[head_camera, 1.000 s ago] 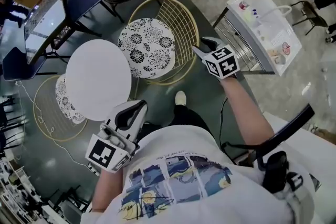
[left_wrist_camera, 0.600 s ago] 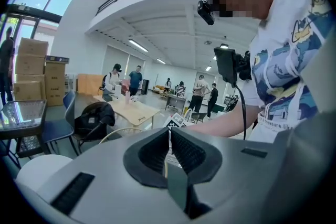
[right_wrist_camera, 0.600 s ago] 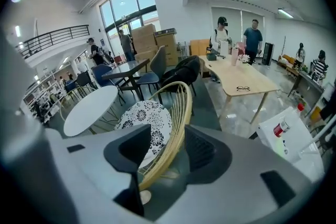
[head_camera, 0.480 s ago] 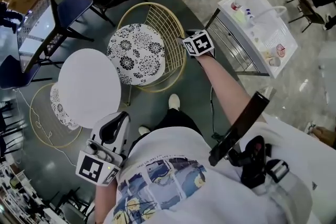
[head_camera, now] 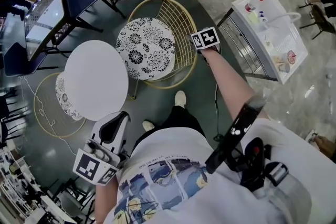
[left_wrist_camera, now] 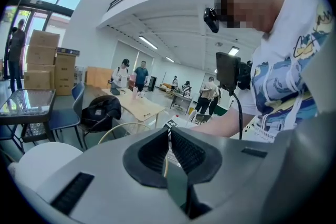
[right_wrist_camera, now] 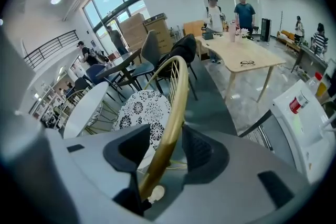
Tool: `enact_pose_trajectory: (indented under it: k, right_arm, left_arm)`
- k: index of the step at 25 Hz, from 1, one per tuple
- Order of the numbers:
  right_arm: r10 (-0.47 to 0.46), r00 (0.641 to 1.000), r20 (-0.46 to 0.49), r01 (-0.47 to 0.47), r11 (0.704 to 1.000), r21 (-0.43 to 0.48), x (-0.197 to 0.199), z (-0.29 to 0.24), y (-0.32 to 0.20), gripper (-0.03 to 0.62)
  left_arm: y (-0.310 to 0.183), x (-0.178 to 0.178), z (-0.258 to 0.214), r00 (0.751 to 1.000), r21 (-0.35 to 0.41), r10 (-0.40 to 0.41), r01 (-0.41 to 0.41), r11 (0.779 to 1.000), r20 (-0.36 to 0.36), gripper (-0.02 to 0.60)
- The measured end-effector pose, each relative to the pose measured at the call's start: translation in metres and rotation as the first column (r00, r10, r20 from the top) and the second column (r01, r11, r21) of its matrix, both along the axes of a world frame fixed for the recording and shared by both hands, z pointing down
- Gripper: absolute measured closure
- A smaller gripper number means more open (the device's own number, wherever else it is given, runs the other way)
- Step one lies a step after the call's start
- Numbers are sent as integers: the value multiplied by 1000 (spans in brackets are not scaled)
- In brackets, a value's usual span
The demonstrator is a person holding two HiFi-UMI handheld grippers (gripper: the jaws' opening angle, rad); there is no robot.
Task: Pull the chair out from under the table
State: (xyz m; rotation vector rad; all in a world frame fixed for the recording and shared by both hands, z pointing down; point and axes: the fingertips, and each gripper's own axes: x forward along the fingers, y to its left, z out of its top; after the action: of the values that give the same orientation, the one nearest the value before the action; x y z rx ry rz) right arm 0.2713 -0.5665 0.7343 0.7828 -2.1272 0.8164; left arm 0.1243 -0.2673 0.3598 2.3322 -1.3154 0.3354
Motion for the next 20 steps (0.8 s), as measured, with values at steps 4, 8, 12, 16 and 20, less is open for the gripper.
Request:
enact_pose_trajectory:
  k: [4,8,12,16,20]
  right_arm:
    - [23,1000,8,-23,1000,-19,-2,7,2,402]
    - [65,998,13,-65,998,-27,0,9,-5,485]
    - [113,993,24,-111,992,-59,3,9,-7,499]
    - [245,967,62,-237,965,-115,5,7,-10,531]
    - [292,956,27,-287,952,-105,10,-1,-18,548]
  left_arm:
    - [4,-3,4,1000,-14,-13,13,1000,-14,571]
    - [3,-5,11,1000,-23,-14,13,1000,-17,571]
    - [-1,-4,13,1000,-36,-14,13,999,-24,571]
    - [-4,-8,17,999,-60,-16,14,998,-32,571]
    - [-10,-21,11,999,-75,-5,3,997,-36,571]
